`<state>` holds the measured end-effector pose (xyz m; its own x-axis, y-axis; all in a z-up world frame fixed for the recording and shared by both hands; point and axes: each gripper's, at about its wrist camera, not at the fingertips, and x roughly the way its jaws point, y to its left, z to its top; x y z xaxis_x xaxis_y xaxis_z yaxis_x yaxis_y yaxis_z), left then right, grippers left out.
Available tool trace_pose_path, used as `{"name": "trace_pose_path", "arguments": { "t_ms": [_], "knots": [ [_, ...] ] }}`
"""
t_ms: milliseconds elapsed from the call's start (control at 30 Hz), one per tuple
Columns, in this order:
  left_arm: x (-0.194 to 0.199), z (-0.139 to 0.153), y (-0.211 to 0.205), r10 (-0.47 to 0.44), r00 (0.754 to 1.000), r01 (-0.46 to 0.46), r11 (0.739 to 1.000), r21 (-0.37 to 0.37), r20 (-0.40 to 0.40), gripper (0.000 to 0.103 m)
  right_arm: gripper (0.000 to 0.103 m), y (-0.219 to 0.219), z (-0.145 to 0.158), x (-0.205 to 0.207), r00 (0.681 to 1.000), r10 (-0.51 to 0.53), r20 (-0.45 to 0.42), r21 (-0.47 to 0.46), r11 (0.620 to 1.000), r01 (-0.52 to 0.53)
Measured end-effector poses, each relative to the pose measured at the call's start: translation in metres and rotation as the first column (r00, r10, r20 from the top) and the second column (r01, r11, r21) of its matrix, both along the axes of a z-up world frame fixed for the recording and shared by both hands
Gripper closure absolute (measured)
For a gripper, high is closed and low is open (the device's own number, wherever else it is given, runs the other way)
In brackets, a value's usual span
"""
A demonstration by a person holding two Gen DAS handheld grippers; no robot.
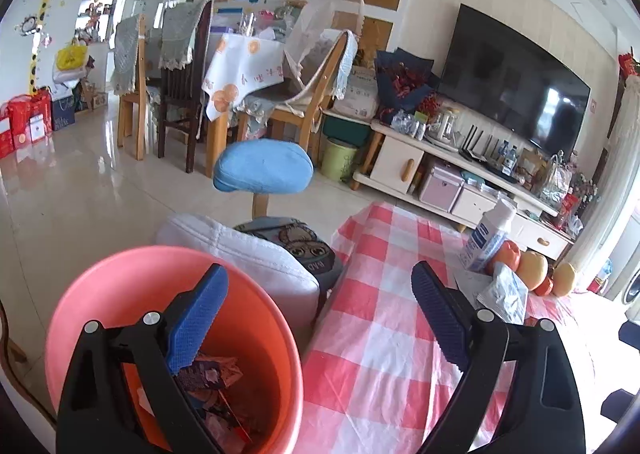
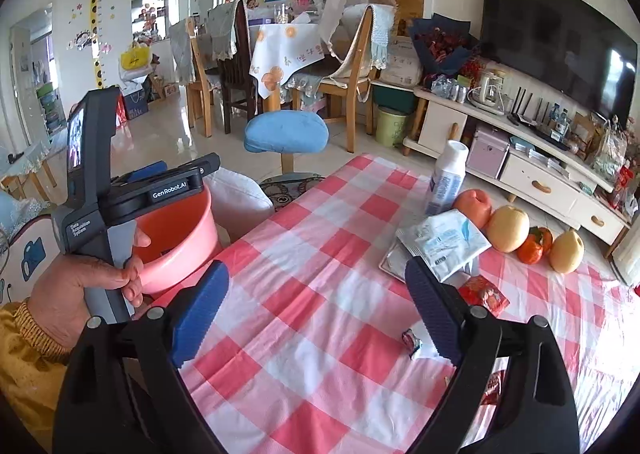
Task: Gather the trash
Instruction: 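Move both grippers back from the bucket over the table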
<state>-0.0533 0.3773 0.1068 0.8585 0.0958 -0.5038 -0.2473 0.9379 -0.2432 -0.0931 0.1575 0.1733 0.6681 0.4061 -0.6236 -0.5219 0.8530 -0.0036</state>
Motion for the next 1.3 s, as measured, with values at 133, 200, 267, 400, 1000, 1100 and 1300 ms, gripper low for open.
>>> {"name": "trace_pose_path", "arguments": {
  "t_ms": [133,200,267,400,1000,1100,1300],
  "knots": [
    [0.003,-0.002,-0.004,-0.002,1.0,0.002,1.0,0.012,-0.02,0.011,0.012,-0.01,-0.003,-0.002,1.0,-0.012,-0.012,0.037,0.999,0.012],
    [0.004,-0.002,-0.009,-0.002,1.0,0.002,1.0,0.026,-0.023,0.011,0.012,-0.016,-0.002,-0.003,1.0,-0.016,-0.013,0.055,0.998,0.017],
    [0.006,-0.005,-0.013,-0.013,0.999,0.014,1.0,0.028,-0.037,0.011,0.012,-0.023,-0.002,-0.002,1.0,-0.026,-0.015,0.067,0.997,0.027],
    [0.01,-0.006,-0.021,-0.034,0.998,0.036,0.999,0.038,-0.056,0.011,0.012,-0.037,-0.003,0.001,0.998,-0.055,-0.039,0.086,0.995,0.058],
    [0.028,-0.02,-0.071,-0.124,0.972,0.155,0.977,0.145,-0.199,0.011,0.008,-0.097,-0.01,0.013,0.982,-0.158,-0.108,0.135,0.976,0.172],
    [0.027,-0.017,-0.075,-0.136,0.975,0.16,0.978,0.13,-0.176,0.011,0.008,-0.104,-0.01,0.013,0.98,-0.169,-0.107,0.135,0.974,0.182],
    [0.034,-0.021,-0.086,-0.184,0.962,0.205,0.974,0.091,-0.202,0.011,0.008,-0.119,-0.013,0.015,0.975,-0.188,-0.116,0.124,0.972,0.202]
  ]
}}
